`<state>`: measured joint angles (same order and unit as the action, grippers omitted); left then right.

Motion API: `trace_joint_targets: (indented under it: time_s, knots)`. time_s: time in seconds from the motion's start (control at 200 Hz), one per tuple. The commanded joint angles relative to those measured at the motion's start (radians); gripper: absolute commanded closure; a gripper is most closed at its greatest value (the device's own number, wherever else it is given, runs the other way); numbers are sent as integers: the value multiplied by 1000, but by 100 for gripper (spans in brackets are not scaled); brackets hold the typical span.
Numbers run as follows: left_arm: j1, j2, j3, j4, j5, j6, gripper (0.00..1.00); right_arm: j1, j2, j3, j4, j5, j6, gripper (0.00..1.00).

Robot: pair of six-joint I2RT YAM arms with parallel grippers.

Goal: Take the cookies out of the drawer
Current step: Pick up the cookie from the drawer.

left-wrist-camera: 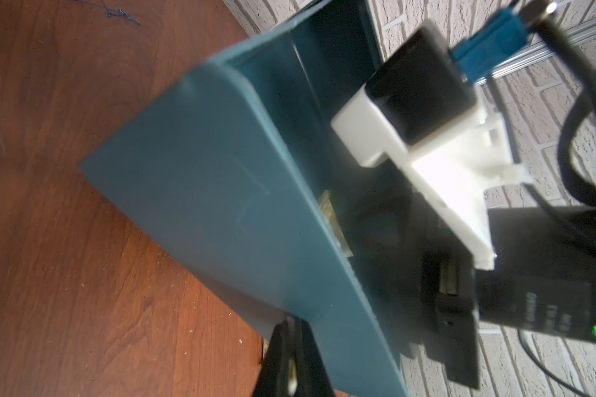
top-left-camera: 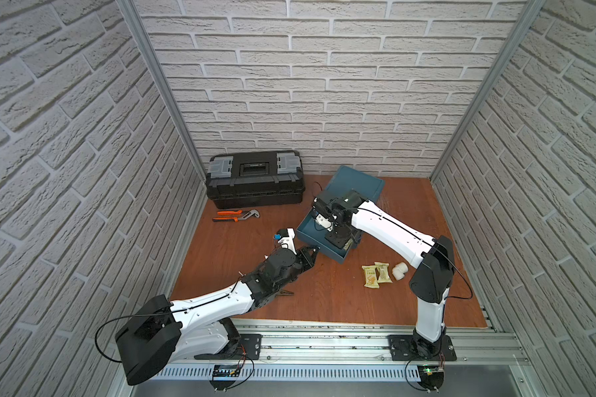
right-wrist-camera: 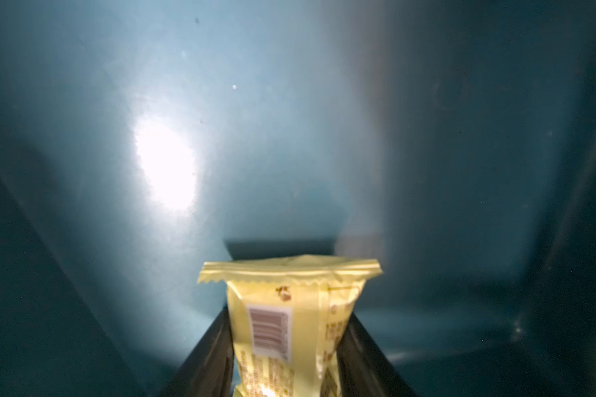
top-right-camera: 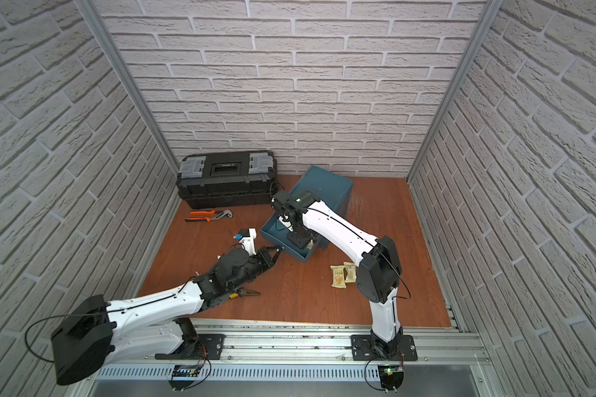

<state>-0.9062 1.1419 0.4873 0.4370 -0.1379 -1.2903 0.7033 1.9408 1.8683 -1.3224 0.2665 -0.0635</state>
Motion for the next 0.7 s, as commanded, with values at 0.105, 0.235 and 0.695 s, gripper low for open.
trace_joint_targets:
  time_s: [0.105,0.235,0.695]
  knots:
    - [7,8,11,-24,-16,17,100,-13,-13,-29,46,43,11,61]
    - [8,10,11,-22,-16,16,100,-14,-36,-34,61,38,11,68]
    - [7,8,31,-24,-26,18,100,-14,-157,17,62,-25,46,76]
